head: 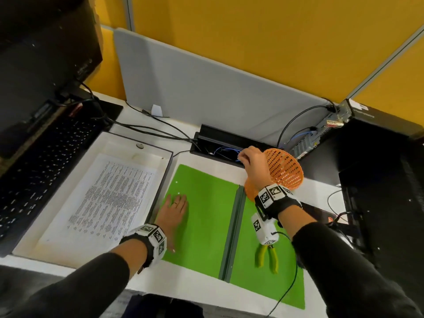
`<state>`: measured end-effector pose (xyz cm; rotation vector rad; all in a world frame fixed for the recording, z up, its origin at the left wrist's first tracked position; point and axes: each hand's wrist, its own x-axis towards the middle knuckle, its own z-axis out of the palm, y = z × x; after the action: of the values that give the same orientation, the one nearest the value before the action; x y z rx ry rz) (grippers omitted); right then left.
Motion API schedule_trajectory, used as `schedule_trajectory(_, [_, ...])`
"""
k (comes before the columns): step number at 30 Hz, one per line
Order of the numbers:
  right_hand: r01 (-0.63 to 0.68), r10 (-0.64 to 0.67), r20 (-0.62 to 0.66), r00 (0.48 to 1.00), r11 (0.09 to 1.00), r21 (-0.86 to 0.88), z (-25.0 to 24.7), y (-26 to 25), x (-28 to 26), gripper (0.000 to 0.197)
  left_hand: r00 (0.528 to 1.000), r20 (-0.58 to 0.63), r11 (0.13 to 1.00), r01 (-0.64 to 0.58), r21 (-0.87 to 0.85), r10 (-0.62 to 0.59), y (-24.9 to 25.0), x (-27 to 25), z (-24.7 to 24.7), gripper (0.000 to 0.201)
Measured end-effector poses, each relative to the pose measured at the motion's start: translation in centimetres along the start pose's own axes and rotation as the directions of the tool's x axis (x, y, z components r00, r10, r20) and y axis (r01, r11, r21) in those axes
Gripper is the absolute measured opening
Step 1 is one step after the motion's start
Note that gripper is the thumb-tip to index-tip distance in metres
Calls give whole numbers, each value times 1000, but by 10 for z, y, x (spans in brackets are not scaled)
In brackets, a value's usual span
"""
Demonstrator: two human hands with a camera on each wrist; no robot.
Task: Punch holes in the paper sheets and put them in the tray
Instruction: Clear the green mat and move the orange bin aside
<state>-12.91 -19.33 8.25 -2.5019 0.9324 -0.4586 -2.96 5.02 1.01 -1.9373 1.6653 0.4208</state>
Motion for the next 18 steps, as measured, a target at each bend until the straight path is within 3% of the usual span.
schedule_trajectory(2, [11,-16,109,994,999,46,30,-11,-3,10,998,-18,996,61,-59,-62,-13,-10,6,95])
schedule_trajectory(5, [41,-50,241,969,998,43,74,-24,-11,11,996,-18,996,88,-26,-88,-24,-17,15,78])
schedule_trajectory(12, [95,-85,417,905,995,-3,142,-49,-32,15,992,21,992,124,-6,-124,-15,-11,25,76])
schedule_trajectory(18, [98,-81,419,904,995,-18,170,-62,-41,15,992,16,992,129,-15,-129,-14,-10,31,75])
